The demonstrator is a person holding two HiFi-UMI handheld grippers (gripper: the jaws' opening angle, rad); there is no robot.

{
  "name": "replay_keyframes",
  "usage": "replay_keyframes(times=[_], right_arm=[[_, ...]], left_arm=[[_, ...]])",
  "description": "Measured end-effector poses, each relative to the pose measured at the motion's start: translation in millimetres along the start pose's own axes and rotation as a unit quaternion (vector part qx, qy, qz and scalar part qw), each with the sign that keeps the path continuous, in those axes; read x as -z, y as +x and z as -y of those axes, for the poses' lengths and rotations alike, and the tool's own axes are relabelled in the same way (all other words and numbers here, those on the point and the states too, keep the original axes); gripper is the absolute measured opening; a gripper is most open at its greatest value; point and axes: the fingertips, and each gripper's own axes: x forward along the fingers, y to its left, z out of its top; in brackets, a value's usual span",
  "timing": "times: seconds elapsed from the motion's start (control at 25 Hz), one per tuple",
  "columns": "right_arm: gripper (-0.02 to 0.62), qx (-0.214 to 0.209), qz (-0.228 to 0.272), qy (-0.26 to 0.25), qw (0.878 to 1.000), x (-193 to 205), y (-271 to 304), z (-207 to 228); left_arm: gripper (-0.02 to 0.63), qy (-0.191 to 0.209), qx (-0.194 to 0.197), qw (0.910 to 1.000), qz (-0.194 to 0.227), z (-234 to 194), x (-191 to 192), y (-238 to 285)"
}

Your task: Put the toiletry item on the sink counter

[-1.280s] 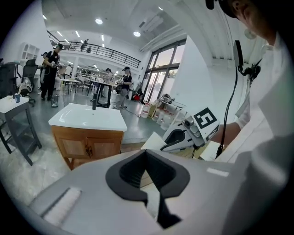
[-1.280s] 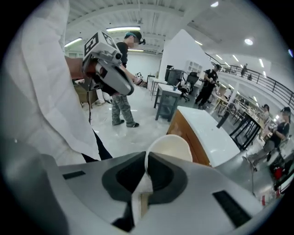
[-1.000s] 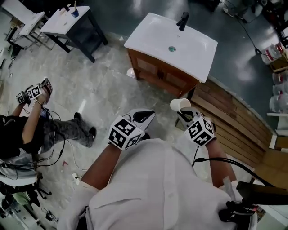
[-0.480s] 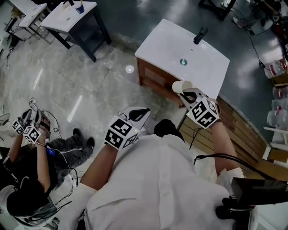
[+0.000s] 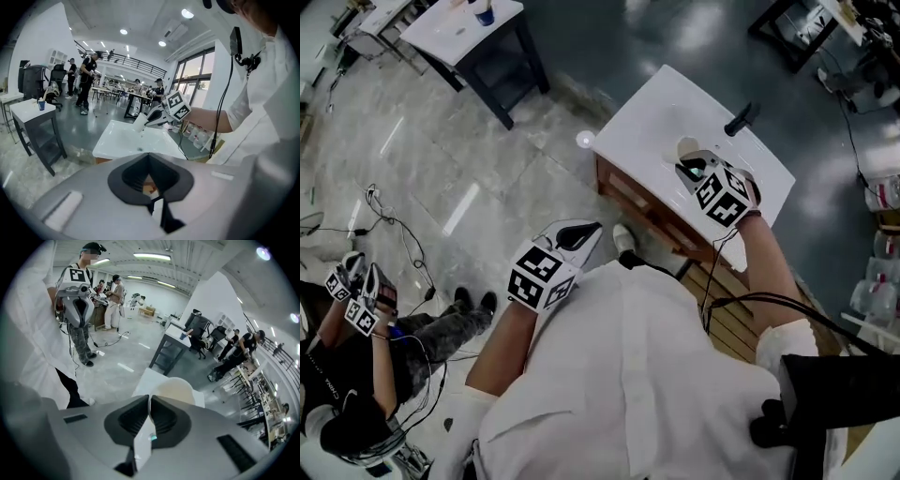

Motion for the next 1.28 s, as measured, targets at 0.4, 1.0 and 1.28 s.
replay_keyframes(times=[0.4, 1.0, 1.28], right_arm=[[0.014, -0.038, -0.022, -0.043, 0.998, 11, 89, 137], [0.014, -0.090, -0.100, -0.067, 0.989, 54, 185, 229], [0.014, -0.099, -0.127, -0.073, 0.984, 73, 206, 236]], left_arm=[[0.006, -0.050, -0.087, 0.9949, 0.013, -57, -44, 31], [0.006, -0.116, -0.161, 0.9801, 0.010, -94, -59, 40], [0.006, -0.138, -0.179, 0.9741, 0.006, -101, -51, 36]])
